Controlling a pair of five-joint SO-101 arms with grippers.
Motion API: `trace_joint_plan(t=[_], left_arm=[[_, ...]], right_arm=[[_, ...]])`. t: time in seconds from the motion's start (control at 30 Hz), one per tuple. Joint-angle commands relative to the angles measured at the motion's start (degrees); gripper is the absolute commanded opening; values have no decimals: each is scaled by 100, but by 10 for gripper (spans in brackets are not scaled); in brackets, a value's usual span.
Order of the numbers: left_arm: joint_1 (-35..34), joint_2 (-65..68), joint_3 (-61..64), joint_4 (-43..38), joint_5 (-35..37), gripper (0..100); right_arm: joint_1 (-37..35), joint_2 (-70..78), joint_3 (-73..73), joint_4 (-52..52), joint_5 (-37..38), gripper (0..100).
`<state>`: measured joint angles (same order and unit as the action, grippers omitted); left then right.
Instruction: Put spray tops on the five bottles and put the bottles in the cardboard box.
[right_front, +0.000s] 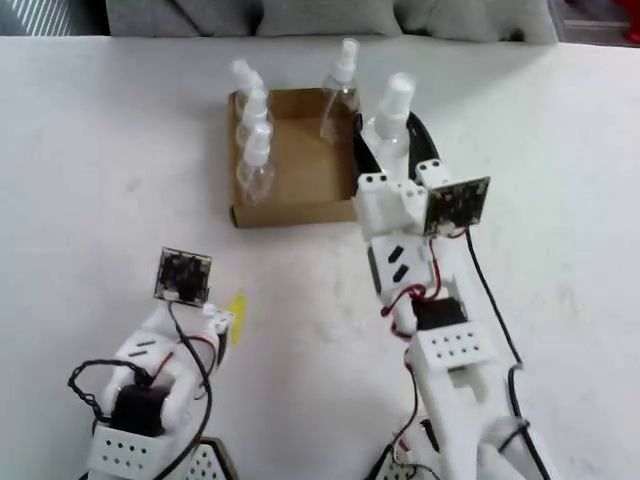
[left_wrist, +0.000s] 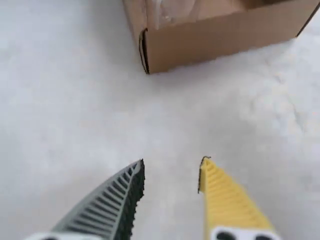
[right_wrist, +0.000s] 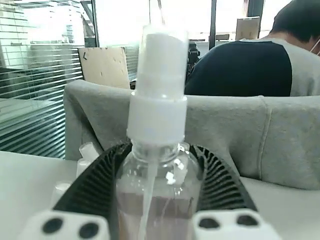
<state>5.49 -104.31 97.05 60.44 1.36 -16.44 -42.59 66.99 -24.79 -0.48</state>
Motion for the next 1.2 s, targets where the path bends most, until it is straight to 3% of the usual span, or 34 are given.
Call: trace_joint_plan(t=[0.0,0.3,0.5,0.8,1.17], left_arm=[[-40,-48,-9,281,-352,188],[-66,-40,-9,290,-352,185],[-57,-40,-9,62,-360,15],[-66,-40,-9,9,-360,21],[-66,-40,-9,9,-360,21]], right_arm=[[40,1024,-642,-716,-35,18],[-84,3204,-1732,-1499,-88,18],[-347,4593,-2066,-2774,-44,18],[-163,6431,-3033,-3855,-44,18],[13,7547,-3938,-3899,-35,18]])
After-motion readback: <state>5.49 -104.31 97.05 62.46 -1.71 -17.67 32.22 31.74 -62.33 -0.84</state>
